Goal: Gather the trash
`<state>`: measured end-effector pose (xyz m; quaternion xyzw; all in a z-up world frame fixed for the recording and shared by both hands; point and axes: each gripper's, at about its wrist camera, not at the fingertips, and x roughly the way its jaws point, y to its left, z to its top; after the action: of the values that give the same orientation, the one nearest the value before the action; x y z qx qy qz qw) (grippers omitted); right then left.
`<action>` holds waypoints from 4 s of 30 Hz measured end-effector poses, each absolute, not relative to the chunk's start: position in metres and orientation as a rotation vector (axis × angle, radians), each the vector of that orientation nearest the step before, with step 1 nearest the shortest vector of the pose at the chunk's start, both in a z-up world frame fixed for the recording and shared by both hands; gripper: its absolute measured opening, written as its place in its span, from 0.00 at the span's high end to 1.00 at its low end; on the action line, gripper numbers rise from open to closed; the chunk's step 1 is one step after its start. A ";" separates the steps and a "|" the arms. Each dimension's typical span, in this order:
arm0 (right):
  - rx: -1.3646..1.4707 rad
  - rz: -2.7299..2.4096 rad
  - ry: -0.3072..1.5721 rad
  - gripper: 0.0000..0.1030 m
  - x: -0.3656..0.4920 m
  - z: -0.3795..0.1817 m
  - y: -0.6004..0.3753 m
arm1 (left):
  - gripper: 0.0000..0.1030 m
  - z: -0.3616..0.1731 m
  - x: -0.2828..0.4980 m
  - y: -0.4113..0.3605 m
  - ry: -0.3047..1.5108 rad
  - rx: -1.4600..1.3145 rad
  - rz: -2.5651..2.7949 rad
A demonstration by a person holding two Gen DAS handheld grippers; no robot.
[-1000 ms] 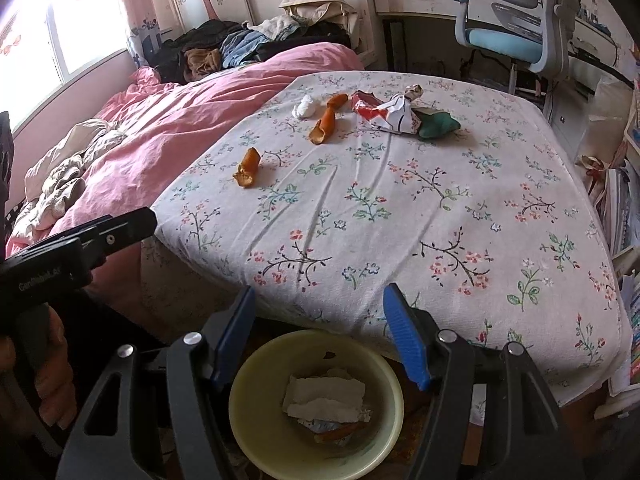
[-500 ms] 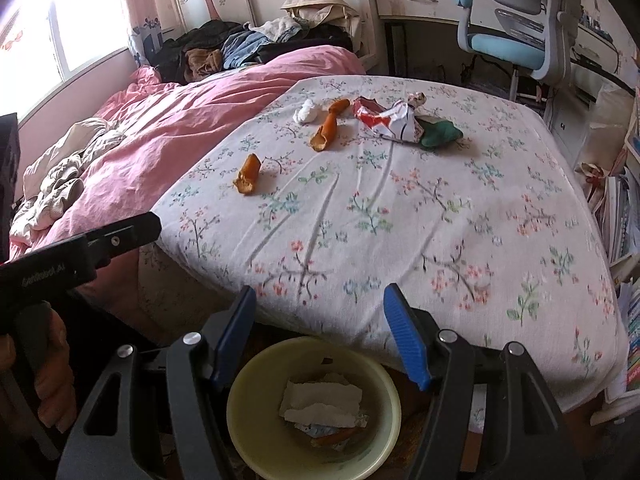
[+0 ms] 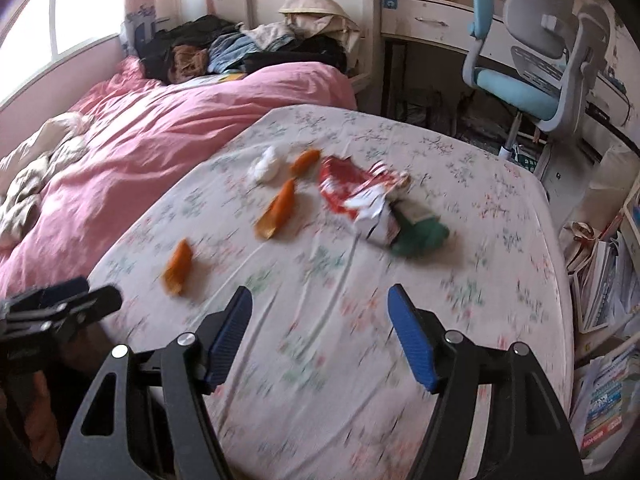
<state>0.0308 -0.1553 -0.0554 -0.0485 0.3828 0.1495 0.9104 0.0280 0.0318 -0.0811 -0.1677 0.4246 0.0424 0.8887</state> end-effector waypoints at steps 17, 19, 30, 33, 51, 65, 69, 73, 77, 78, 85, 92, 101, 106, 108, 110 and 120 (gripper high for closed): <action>0.097 0.326 0.887 0.63 0.129 -0.084 -0.167 | 0.18 -0.103 0.092 0.012 0.937 -0.274 0.125; 0.084 0.365 0.876 0.77 0.125 -0.081 -0.162 | 0.33 -0.104 0.096 0.009 0.929 -0.251 0.108; 0.301 0.528 0.672 0.87 0.076 -0.027 -0.186 | 0.82 -0.094 0.086 0.019 0.855 -0.353 -0.010; 0.351 0.544 0.615 0.87 0.055 -0.013 -0.201 | 0.82 -0.087 0.074 0.025 0.812 -0.405 -0.042; 0.196 0.644 0.771 0.87 -0.084 -0.041 -0.169 | 0.82 -0.065 -0.005 0.028 0.764 -0.349 -0.100; -0.034 0.682 1.076 0.80 -0.139 -0.109 -0.131 | 0.82 -0.066 -0.057 0.004 0.793 -0.197 -0.170; -0.007 0.616 1.085 0.54 -0.138 -0.117 -0.139 | 0.82 -0.071 -0.063 -0.003 0.823 -0.168 -0.182; 0.062 0.545 1.018 0.49 -0.135 -0.107 -0.156 | 0.82 -0.081 -0.065 -0.015 0.881 -0.121 -0.208; 0.130 0.461 0.951 0.41 -0.133 -0.099 -0.174 | 0.78 -0.102 -0.063 -0.033 1.006 -0.065 -0.268; 0.151 0.438 0.932 0.41 -0.131 -0.097 -0.180 | 0.75 -0.106 -0.062 -0.035 1.027 -0.061 -0.272; 0.213 0.364 0.893 0.38 -0.133 -0.095 -0.198 | 0.31 -0.093 -0.065 -0.028 0.939 -0.093 -0.212; 0.213 0.346 0.886 0.35 -0.135 -0.093 -0.198 | 0.20 -0.076 -0.064 -0.007 0.835 -0.158 -0.098; 0.175 0.336 0.885 0.35 -0.132 -0.096 -0.189 | 0.15 -0.067 -0.066 0.013 0.773 -0.205 -0.003; 0.150 0.335 0.891 0.35 -0.131 -0.099 -0.182 | 0.14 -0.067 -0.065 0.009 0.767 -0.183 -0.007; 0.143 0.336 0.894 0.35 -0.131 -0.100 -0.181 | 0.14 -0.066 -0.066 0.008 0.761 -0.175 -0.006; 0.136 0.336 0.895 0.35 -0.131 -0.100 -0.180 | 0.14 -0.065 -0.067 0.008 0.753 -0.171 -0.003; 0.133 0.337 0.898 0.34 -0.131 -0.101 -0.178 | 0.14 -0.065 -0.066 0.008 0.757 -0.166 0.006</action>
<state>-0.1310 -0.1785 -0.1012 0.0639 0.4318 0.1621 0.8850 -0.0659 0.0080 -0.0655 -0.0808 0.3690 0.0027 0.9259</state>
